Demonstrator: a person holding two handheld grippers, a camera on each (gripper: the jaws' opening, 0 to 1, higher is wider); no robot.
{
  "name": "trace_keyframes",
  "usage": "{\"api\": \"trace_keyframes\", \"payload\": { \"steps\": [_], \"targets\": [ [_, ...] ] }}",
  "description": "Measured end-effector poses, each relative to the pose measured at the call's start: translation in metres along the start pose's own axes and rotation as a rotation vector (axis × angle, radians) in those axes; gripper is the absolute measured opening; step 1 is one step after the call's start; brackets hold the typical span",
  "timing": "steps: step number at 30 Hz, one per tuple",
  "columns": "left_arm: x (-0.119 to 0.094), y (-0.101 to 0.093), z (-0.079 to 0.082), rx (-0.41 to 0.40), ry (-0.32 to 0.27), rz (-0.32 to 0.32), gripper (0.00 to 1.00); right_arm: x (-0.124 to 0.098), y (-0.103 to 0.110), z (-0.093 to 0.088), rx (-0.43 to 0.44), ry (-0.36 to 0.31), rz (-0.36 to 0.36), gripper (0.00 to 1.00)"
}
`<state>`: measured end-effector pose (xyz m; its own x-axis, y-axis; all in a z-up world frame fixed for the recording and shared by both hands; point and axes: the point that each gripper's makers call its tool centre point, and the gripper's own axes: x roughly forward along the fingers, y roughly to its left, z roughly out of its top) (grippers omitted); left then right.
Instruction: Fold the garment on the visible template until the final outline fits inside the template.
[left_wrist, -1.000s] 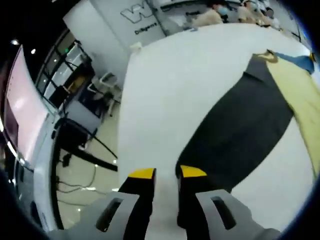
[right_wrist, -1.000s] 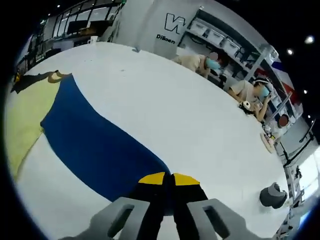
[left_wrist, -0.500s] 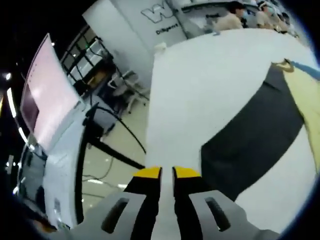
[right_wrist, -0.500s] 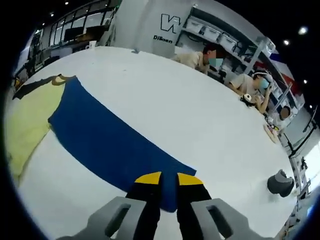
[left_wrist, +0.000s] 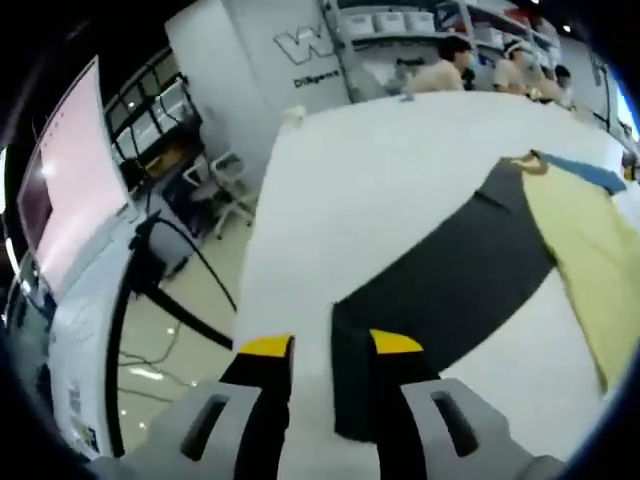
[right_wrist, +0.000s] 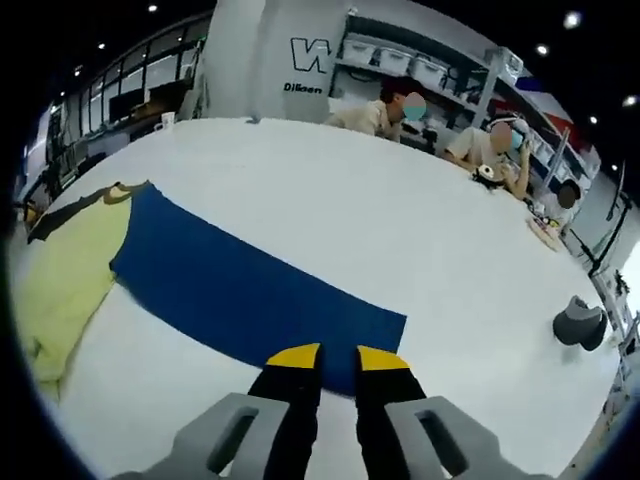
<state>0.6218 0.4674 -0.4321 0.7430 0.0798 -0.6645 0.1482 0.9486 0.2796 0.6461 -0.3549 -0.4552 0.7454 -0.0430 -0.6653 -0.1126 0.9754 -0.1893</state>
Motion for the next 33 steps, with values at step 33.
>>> {"api": "trace_keyframes", "payload": {
  "steps": [33],
  "targets": [
    [-0.018,0.053,-0.057,-0.335,0.007,0.141,0.03,-0.037,0.100,0.010,-0.124,-0.094,0.188,0.04]
  ]
}}
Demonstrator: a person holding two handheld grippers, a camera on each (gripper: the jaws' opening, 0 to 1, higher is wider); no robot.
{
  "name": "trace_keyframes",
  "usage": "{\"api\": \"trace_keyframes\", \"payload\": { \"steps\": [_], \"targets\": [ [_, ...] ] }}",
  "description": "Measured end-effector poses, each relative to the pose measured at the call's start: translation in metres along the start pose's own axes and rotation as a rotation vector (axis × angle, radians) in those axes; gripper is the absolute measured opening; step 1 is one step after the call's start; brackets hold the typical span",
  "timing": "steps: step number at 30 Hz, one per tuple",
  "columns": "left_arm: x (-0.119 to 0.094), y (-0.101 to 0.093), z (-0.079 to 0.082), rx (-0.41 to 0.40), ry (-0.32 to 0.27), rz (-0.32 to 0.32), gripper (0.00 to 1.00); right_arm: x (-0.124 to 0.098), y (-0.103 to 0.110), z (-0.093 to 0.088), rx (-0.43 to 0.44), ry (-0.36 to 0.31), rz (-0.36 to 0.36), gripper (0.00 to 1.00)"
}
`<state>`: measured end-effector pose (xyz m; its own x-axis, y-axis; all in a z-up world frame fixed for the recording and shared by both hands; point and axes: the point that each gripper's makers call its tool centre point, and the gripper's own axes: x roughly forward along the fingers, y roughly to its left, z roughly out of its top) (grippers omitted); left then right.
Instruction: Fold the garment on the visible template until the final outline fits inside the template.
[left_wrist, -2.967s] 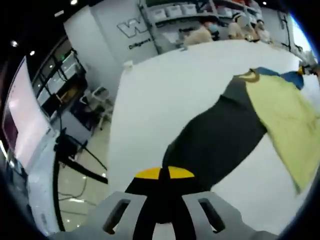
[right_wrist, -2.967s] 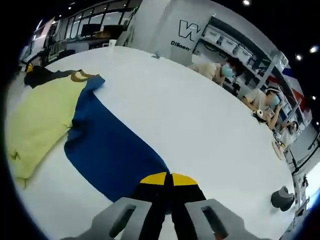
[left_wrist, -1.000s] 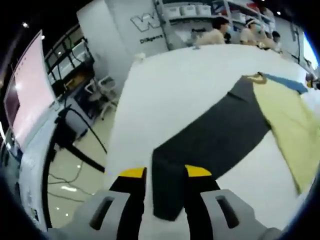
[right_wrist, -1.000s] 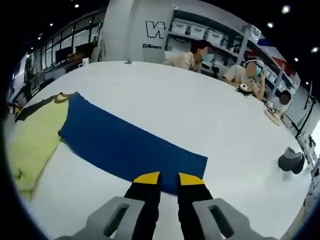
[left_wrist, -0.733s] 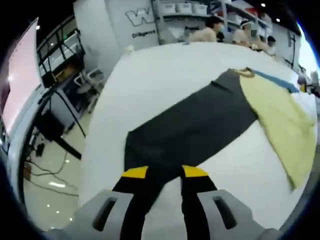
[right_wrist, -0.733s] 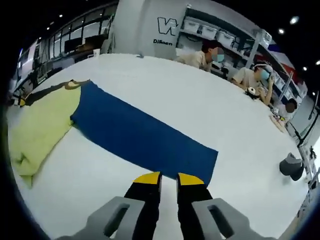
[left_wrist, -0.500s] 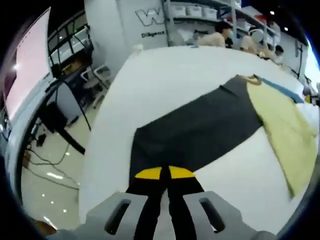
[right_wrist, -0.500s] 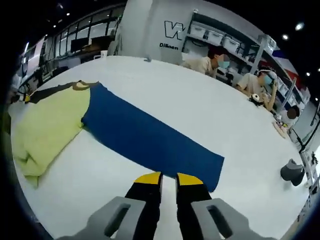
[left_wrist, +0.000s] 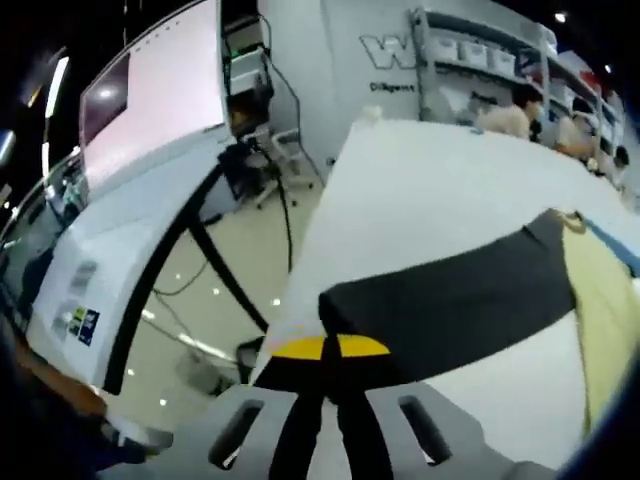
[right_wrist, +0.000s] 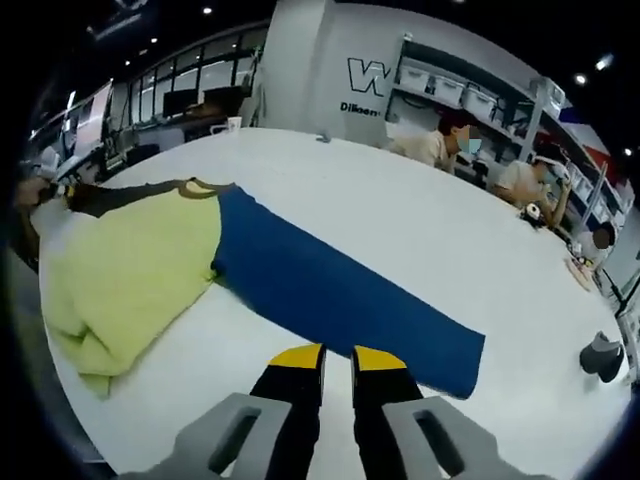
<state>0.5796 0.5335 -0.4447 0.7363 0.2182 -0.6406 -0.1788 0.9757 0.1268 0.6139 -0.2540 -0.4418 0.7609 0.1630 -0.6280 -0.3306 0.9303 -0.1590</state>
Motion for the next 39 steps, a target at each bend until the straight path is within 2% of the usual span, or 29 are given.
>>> {"api": "trace_keyframes", "payload": {
  "steps": [5,8,11,12,14,15,17,18,19,20,21,25,27,30,31,36,37,39],
  "targets": [
    [-0.011,0.010,-0.003,0.006,-0.005,0.029,0.04,-0.001,0.005,-0.001,0.021,-0.006,0.011,0.04],
    [-0.013,0.007,-0.001,0.049,-0.014,-0.005,0.05,-0.002,0.009,-0.001,0.027,-0.006,0.019,0.05],
    [-0.013,-0.001,0.001,0.157,-0.013,-0.064,0.06,-0.005,0.015,-0.001,0.033,-0.010,0.031,0.05],
    [-0.018,-0.013,0.005,0.208,-0.020,-0.097,0.07,-0.006,0.016,0.000,0.030,-0.014,0.034,0.06],
    [-0.023,-0.016,0.006,0.232,-0.031,-0.130,0.12,-0.008,0.018,0.002,0.018,-0.019,0.053,0.07],
    [-0.027,-0.030,0.012,0.259,-0.045,-0.159,0.16,-0.008,0.019,0.002,0.018,-0.020,0.057,0.08],
    [-0.034,-0.045,0.016,0.283,-0.073,-0.195,0.23,-0.007,0.023,0.001,0.016,-0.026,0.083,0.11],
    [-0.038,-0.057,0.019,0.285,-0.103,-0.225,0.29,-0.008,0.025,0.001,0.012,-0.031,0.093,0.14],
    [-0.040,-0.061,0.019,0.287,-0.106,-0.239,0.33,-0.008,0.029,0.001,0.010,-0.035,0.104,0.15],
    [-0.037,-0.059,0.014,0.275,-0.083,-0.258,0.37,-0.009,0.033,0.003,-0.001,-0.050,0.116,0.16],
    [-0.042,-0.075,0.013,0.290,-0.083,-0.279,0.42,-0.010,0.038,0.005,-0.003,-0.064,0.135,0.17],
    [-0.051,-0.106,0.005,0.316,-0.073,-0.366,0.53,-0.013,0.055,0.002,0.012,-0.076,0.209,0.24],
    [-0.057,-0.122,0.002,0.361,-0.081,-0.414,0.56,-0.021,0.069,-0.001,0.007,-0.067,0.256,0.25],
    [-0.063,-0.133,-0.009,0.421,-0.045,-0.443,0.61,-0.030,0.085,-0.001,-0.017,-0.086,0.294,0.26],
    [-0.066,-0.136,-0.010,0.417,-0.053,-0.455,0.62,-0.033,0.091,-0.006,-0.047,-0.076,0.318,0.26],
    [-0.073,-0.142,-0.013,0.373,-0.057,-0.479,0.60,-0.040,0.104,-0.011,-0.092,-0.066,0.347,0.22],
    [-0.076,-0.145,-0.016,0.360,-0.057,-0.487,0.60,-0.041,0.107,-0.013,-0.126,-0.060,0.353,0.22],
    [-0.077,-0.148,-0.018,0.344,-0.052,-0.498,0.60,-0.045,0.118,-0.014,-0.121,-0.062,0.374,0.23]
  ]
}}
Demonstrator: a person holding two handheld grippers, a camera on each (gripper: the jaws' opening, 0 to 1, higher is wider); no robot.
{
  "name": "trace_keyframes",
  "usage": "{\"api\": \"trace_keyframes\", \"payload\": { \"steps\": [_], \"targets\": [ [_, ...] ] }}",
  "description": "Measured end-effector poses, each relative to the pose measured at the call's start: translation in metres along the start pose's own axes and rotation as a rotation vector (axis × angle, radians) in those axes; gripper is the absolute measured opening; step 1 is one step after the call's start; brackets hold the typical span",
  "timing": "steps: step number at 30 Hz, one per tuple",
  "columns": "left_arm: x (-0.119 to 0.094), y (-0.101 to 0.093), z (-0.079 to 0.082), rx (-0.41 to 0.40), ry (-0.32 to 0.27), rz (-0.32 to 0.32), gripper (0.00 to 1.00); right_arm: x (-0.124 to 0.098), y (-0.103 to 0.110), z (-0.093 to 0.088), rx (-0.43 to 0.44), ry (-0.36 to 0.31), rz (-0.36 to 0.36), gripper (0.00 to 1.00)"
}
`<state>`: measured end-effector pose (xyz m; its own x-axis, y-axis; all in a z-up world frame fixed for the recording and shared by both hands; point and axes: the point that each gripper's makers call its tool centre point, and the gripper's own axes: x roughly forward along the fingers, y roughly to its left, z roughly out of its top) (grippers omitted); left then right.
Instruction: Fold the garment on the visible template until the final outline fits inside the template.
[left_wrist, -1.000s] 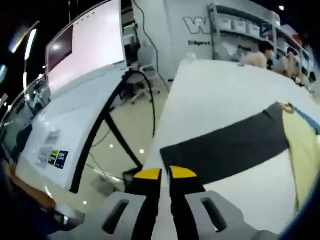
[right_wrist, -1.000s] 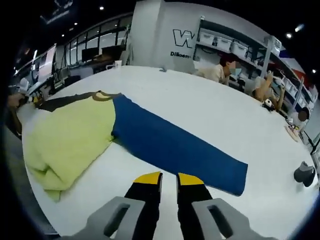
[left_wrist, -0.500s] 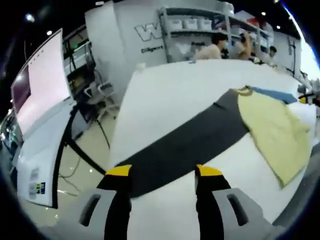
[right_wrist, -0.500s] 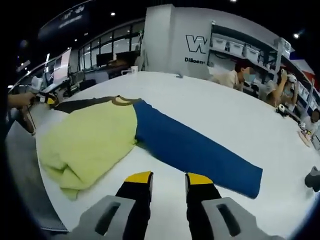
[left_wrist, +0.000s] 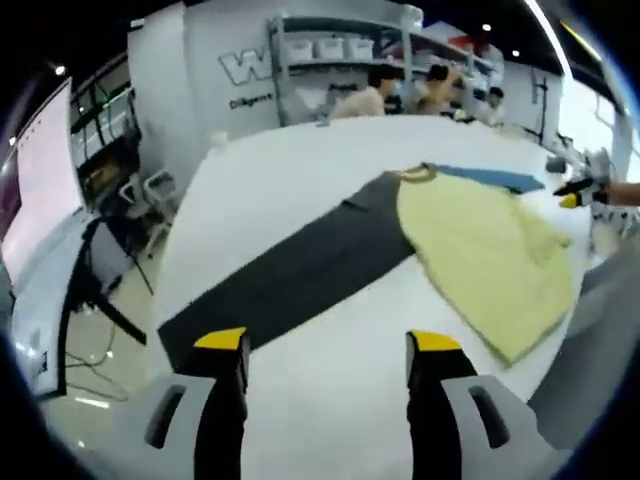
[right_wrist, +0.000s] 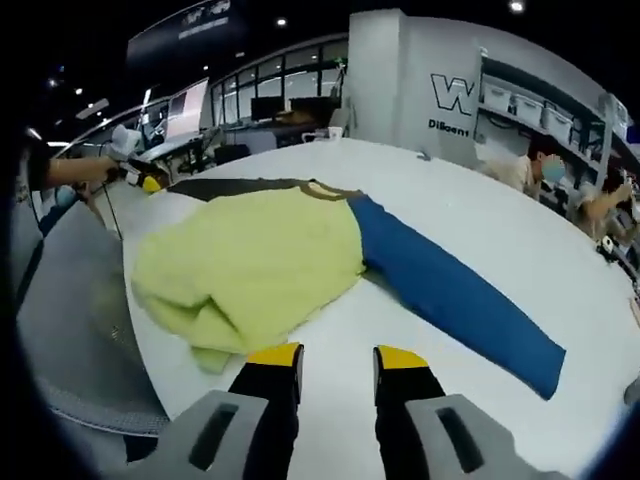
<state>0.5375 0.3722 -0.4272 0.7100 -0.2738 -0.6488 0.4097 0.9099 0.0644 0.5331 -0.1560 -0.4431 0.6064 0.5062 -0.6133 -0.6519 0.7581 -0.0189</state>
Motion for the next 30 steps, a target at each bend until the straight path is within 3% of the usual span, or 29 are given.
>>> {"api": "trace_keyframes", "payload": {
  "steps": [4,5,6,10,18,19,22,25,30],
  "targets": [
    [0.003,-0.021,-0.008,-0.009,0.028,-0.057,0.57,0.000,0.014,0.002,0.002,-0.012,0.022,0.20],
    [0.004,-0.045,-0.014,0.076,0.069,-0.102,0.56,0.000,0.019,0.003,-0.001,-0.012,0.028,0.18],
    [0.005,-0.053,-0.016,0.088,0.077,-0.121,0.56,0.002,0.028,-0.001,-0.026,0.008,0.052,0.18],
    [0.009,-0.089,-0.018,0.092,0.082,-0.189,0.57,0.003,0.035,-0.006,-0.024,0.017,0.080,0.17],
    [0.013,-0.114,-0.027,0.116,0.101,-0.255,0.56,0.001,0.045,-0.019,-0.043,0.062,0.097,0.17],
    [0.012,-0.125,-0.031,0.150,0.120,-0.275,0.55,0.000,0.052,-0.021,-0.040,0.060,0.109,0.17],
    [0.009,-0.137,-0.037,0.251,0.146,-0.320,0.52,0.003,0.056,-0.025,-0.059,0.079,0.125,0.16],
    [0.008,-0.146,-0.038,0.229,0.146,-0.347,0.49,0.004,0.063,-0.026,-0.057,0.084,0.140,0.16],
    [0.011,-0.153,-0.043,0.201,0.158,-0.361,0.33,0.005,0.079,-0.025,-0.078,0.084,0.185,0.15]
  ]
}}
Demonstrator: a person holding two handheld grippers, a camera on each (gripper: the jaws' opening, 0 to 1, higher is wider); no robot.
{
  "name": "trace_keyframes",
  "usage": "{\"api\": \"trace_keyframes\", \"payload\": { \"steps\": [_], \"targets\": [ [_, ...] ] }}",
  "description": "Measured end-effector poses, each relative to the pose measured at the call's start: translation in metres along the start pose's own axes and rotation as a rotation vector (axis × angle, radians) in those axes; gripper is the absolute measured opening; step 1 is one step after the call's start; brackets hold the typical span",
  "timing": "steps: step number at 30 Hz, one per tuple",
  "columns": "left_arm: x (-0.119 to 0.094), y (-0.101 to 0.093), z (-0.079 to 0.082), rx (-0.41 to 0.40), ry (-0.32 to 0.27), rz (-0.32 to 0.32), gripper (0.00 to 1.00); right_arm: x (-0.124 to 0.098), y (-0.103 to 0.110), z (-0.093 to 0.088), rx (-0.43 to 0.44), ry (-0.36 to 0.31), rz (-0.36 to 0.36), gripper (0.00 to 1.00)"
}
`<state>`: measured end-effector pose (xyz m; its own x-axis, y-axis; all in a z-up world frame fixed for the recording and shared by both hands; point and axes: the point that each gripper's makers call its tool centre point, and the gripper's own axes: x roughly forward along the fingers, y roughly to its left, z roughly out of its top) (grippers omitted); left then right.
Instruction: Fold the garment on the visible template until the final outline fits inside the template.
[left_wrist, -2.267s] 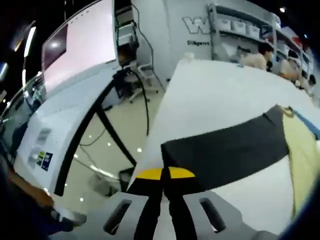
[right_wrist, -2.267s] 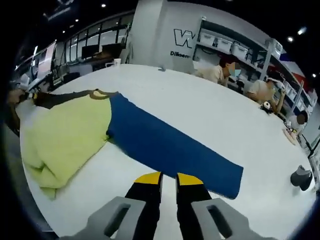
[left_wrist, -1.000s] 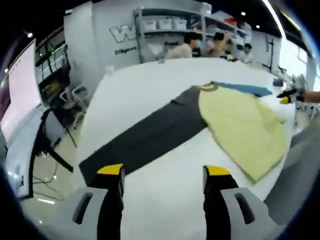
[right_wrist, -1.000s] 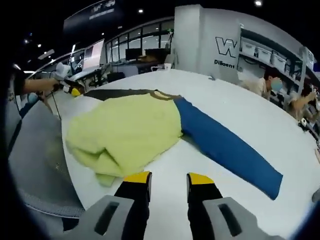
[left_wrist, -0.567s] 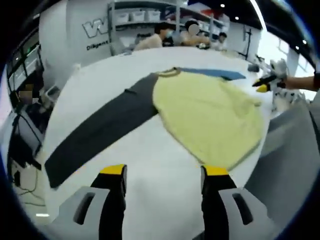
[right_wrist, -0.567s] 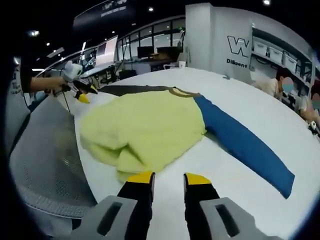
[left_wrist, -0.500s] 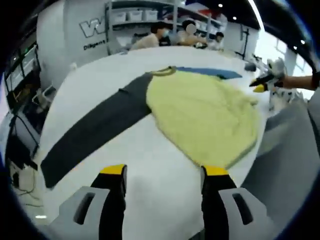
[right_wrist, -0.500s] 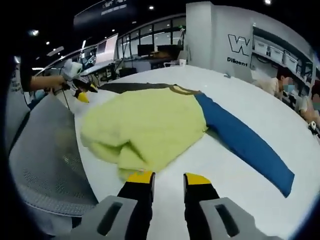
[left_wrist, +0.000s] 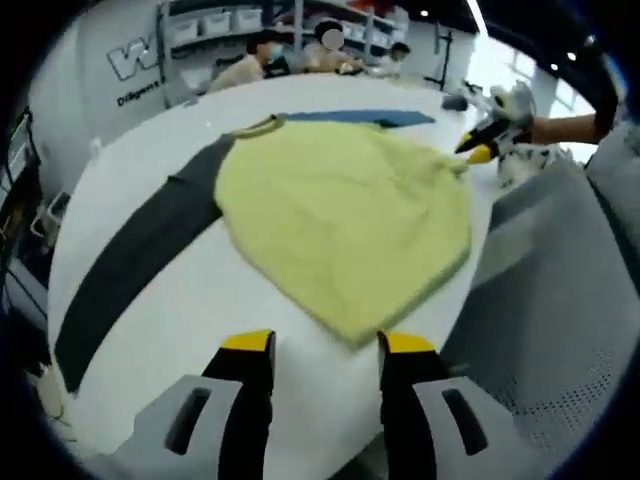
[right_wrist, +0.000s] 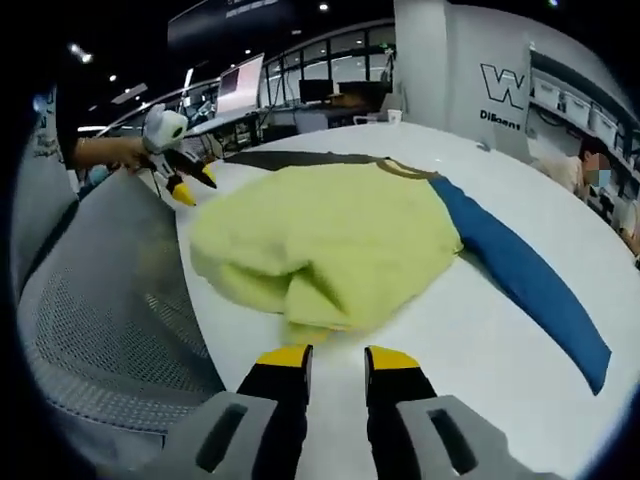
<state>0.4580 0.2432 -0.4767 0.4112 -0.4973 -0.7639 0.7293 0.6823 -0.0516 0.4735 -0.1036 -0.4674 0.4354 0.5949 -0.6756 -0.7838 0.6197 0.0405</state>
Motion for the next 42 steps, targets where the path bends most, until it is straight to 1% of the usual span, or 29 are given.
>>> {"api": "trace_keyframes", "payload": {
  "steps": [1,3,5,7,9,11,12,14,17,18,19,20,21,23,26,27,28,29,30,31,32,33,34,35,36,38,39,40,42],
  "targets": [
    [0.000,0.000,-0.002,-0.013,-0.005,-0.007,0.31,0.002,0.004,0.001,-0.005,0.004,0.005,0.15],
    [0.000,-0.006,0.002,-0.017,-0.011,-0.023,0.31,0.003,0.011,0.003,-0.004,-0.004,0.019,0.15],
    [0.002,-0.011,0.002,-0.014,0.000,-0.033,0.31,0.004,0.017,0.004,0.000,-0.008,0.032,0.16],
    [0.003,-0.009,-0.003,0.006,0.015,-0.027,0.32,0.005,0.027,0.006,-0.001,-0.010,0.048,0.15],
    [0.004,-0.013,0.001,0.002,0.014,-0.032,0.29,0.007,0.034,0.009,0.024,-0.022,0.073,0.14],
    [0.006,-0.016,0.005,-0.018,-0.007,-0.041,0.23,0.008,0.038,0.013,0.049,-0.040,0.087,0.13],
    [0.008,-0.017,0.006,-0.027,-0.005,-0.048,0.22,0.009,0.040,0.015,0.051,-0.045,0.090,0.12],
    [0.012,-0.018,0.006,-0.016,-0.002,-0.052,0.21,0.010,0.039,0.015,0.057,-0.048,0.090,0.11],
    [0.017,-0.021,0.007,-0.003,0.001,-0.063,0.20,0.014,0.037,0.015,0.072,-0.044,0.081,0.05],
    [0.018,-0.023,0.009,-0.007,-0.001,-0.057,0.19,0.015,0.037,0.015,0.076,-0.044,0.077,0.02],
    [0.020,-0.023,0.012,-0.016,-0.009,-0.050,0.16,0.018,0.032,0.014,0.087,-0.042,0.065,0.00],
    [0.022,-0.023,0.016,-0.065,-0.040,-0.053,0.14,0.018,0.030,0.014,0.097,-0.043,0.062,0.00],
    [0.023,-0.023,0.020,-0.092,-0.063,-0.054,0.11,0.016,0.029,0.018,0.114,-0.054,0.059,0.00],
    [0.021,-0.020,0.027,-0.106,-0.088,-0.061,0.03,0.014,0.025,0.023,0.146,-0.080,0.060,0.00],
    [0.018,-0.019,0.033,-0.058,-0.080,-0.047,0.03,0.012,0.020,0.028,0.169,-0.097,0.059,0.00],
    [0.017,-0.018,0.039,-0.057,-0.082,-0.042,0.03,0.012,0.013,0.031,0.179,-0.112,0.053,0.00],
    [0.017,-0.017,0.040,-0.059,-0.085,-0.041,0.03,0.012,0.008,0.034,0.193,-0.125,0.047,0.00],
    [0.016,-0.014,0.047,-0.071,-0.100,-0.038,0.04,0.011,0.009,0.040,0.216,-0.145,0.044,0.00],
    [0.015,-0.008,0.051,-0.091,-0.115,-0.016,0.05,0.010,0.008,0.046,0.257,-0.173,0.043,0.00],
    [0.015,-0.006,0.053,-0.104,-0.121,-0.009,0.04,0.009,0.007,0.048,0.277,-0.185,0.044,0.00],
    [0.014,-0.001,0.060,-0.109,-0.135,-0.007,0.04,0.007,-0.002,0.058,0.311,-0.221,0.042,0.00],
    [0.013,0.009,0.068,-0.139,-0.159,0.005,0.04,0.006,-0.005,0.060,0.315,-0.227,0.038,0.00],
    [0.014,0.014,0.072,-0.154,-0.170,0.003,0.04,0.006,-0.009,0.063,0.325,-0.236,0.035,0.00],
    [0.014,0.018,0.077,-0.174,-0.181,-0.001,0.04,0.007,-0.016,0.064,0.348,-0.250,0.031,0.00],
    [0.016,0.024,0.084,-0.211,-0.201,0.002,0.04,0.009,-0.023,0.066,0.377,-0.267,0.026,0.00],
    [0.016,0.029,0.094,-0.216,-0.218,0.003,0.05,0.011,-0.036,0.067,0.397,-0.273,0.011,0.00],
    [0.017,0.033,0.103,-0.205,-0.230,0.021,0.05,0.013,-0.039,0.068,0.401,-0.273,0.005,0.00],
    [0.022,0.040,0.107,-0.195,-0.231,0.042,0.05,0.015,-0.043,0.069,0.398,-0.269,-0.002,0.00],
    [0.030,0.051,0.110,-0.200,-0.219,0.050,0.05,0.019,-0.048,0.072,0.409,-0.271,-0.014,0.00]
  ]
}}
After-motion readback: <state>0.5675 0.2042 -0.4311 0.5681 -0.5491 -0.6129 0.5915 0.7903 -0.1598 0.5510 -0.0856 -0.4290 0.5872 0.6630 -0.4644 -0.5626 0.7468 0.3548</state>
